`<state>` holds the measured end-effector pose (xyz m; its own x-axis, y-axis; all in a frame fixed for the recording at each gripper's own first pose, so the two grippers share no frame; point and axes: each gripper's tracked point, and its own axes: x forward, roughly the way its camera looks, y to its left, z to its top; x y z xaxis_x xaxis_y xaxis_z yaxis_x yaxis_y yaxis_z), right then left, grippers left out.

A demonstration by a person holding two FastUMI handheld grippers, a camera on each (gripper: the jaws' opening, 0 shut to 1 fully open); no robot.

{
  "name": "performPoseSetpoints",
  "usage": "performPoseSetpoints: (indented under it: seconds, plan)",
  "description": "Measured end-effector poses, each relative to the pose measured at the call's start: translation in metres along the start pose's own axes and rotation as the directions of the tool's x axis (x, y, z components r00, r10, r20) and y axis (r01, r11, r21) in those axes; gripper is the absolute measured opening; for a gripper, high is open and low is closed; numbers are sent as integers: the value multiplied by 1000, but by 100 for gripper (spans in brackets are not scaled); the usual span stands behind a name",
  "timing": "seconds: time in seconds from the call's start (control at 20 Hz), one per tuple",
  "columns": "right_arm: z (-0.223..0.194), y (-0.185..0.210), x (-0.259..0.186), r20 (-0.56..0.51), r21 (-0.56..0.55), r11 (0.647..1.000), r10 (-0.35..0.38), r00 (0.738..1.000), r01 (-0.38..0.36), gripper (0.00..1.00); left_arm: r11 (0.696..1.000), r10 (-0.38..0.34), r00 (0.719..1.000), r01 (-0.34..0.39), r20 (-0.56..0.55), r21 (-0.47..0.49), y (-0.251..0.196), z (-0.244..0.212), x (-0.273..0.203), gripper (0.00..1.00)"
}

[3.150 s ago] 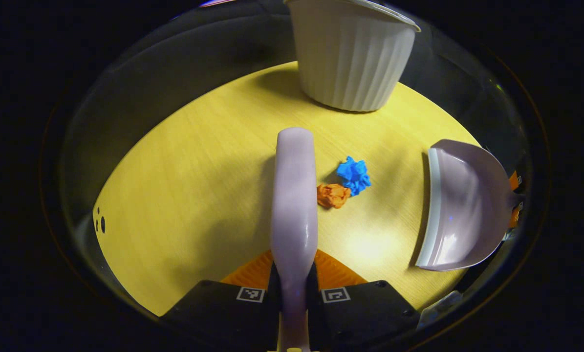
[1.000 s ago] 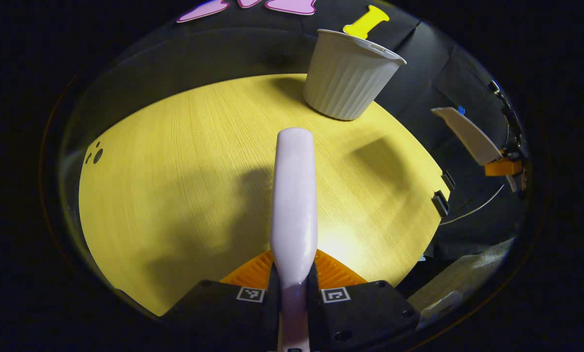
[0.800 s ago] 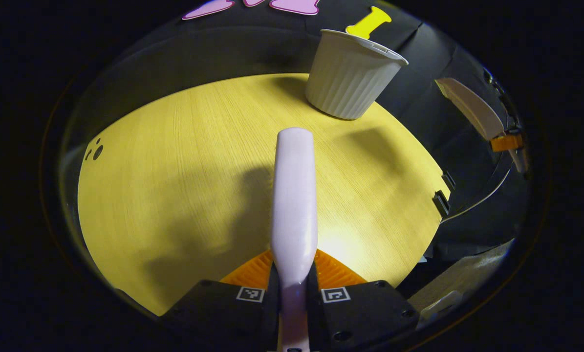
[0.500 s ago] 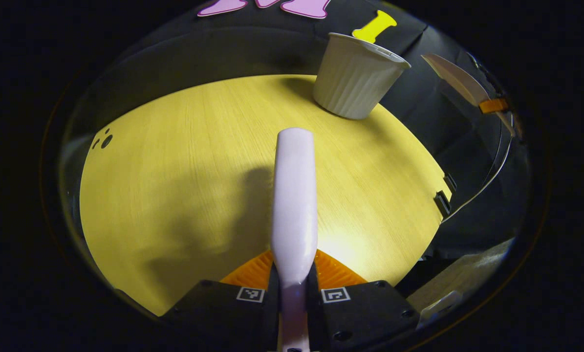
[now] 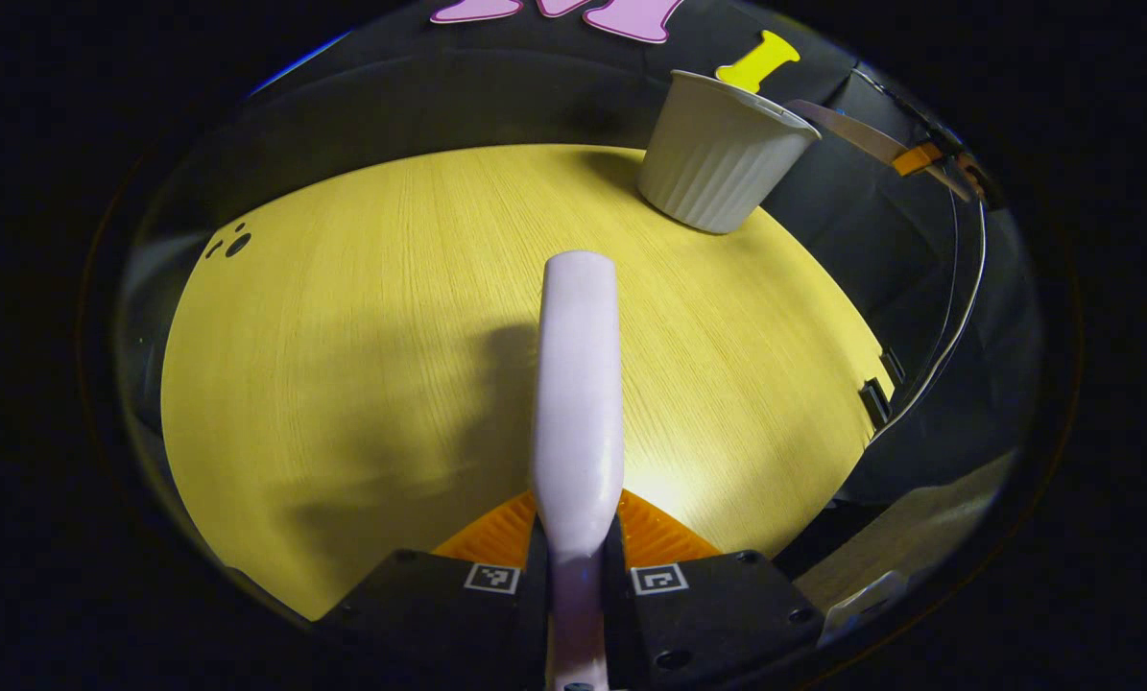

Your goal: Pick up the small broom and dustpan from the desktop, sweep the trash into the dustpan with the broom, and then empty the trash into the garbage bin.

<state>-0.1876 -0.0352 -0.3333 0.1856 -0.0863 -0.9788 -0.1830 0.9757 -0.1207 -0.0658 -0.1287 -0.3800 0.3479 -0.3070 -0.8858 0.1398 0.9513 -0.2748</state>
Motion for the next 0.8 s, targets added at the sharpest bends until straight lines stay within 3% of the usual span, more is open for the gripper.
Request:
performPoseSetpoints:
  seconds: [0.2,0.25,0.3,0.35,0.4,0.5,0.8]
  plan:
    - [10,-3,-28,-49,-110,993,-38,998,32,36,1000,6,1000,-6,8,-20,-1,-1,-1,28]
    - [11,-7,-27,-61,-137,990,-54,997,45,31,1000,8,1000,-8,10,-24,-1,-2,-1,26]
    - [11,-12,-26,-77,-178,982,-74,994,60,36,999,9,1000,-8,13,-32,-2,-3,-1,27]
    - [12,-18,-29,-88,-216,973,-100,991,79,31,999,5,1000,-5,15,-39,-2,-6,-2,28]
    - [13,-25,-29,-101,-251,964,-117,988,88,36,999,5,1000,-4,16,-41,-3,-7,-3,28]
    - [17,-29,-30,-122,-304,948,-136,983,93,36,999,7,1000,-6,17,-42,-5,-10,-4,26]
    - [19,-27,-30,-121,-341,936,-136,983,88,35,998,8,1000,-7,20,-62,-10,-14,-5,28]
